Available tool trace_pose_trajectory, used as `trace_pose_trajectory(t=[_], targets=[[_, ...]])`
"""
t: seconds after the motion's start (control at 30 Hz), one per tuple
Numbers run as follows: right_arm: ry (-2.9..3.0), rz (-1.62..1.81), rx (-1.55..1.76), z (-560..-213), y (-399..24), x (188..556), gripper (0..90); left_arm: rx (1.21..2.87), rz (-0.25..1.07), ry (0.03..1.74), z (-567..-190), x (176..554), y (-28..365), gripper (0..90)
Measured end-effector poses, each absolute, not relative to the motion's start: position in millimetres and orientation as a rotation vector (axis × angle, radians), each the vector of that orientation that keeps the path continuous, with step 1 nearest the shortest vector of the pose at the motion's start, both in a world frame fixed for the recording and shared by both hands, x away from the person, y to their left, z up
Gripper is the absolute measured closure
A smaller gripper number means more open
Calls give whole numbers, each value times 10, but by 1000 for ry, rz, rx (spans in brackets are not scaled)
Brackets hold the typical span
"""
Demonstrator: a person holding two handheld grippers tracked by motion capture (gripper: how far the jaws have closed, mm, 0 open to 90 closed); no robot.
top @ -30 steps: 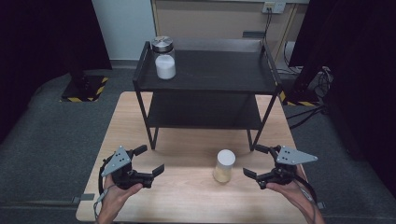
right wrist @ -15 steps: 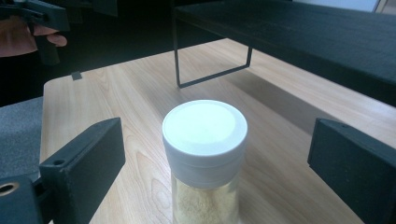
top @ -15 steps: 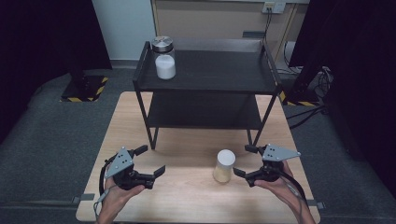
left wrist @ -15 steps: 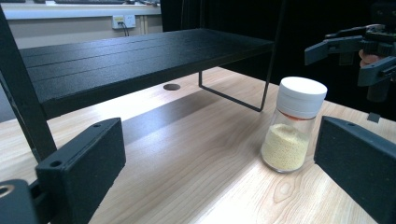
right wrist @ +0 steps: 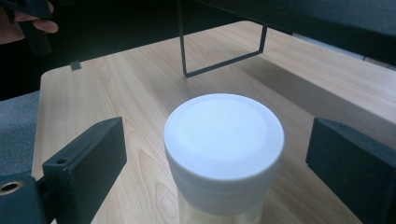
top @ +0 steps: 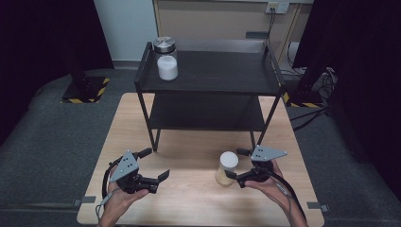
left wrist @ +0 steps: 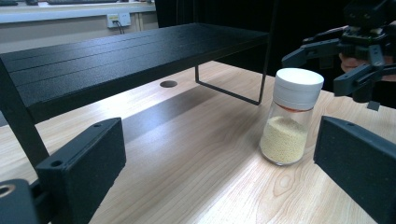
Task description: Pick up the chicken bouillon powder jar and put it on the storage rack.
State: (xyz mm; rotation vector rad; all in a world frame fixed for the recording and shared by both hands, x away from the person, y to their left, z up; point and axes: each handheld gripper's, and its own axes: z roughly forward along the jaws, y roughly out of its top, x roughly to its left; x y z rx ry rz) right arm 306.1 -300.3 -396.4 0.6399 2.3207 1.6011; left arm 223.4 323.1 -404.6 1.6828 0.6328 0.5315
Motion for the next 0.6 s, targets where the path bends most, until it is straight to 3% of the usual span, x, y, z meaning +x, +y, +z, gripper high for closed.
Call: trace_pose_trajectory(t=[0.23,0.47,0.6], targets=[[2330,1589,666,-4057,-2902,3107,93,1676,524,636,-4053,2240,3240,10],[2322,1557,645,-4099,-2867,3113,321,1676,521,638,-4055,2247,3245,10],[2322,1551,639,-4098,-2852,3099,339,1676,519,638,-4056,2250,3249,10]])
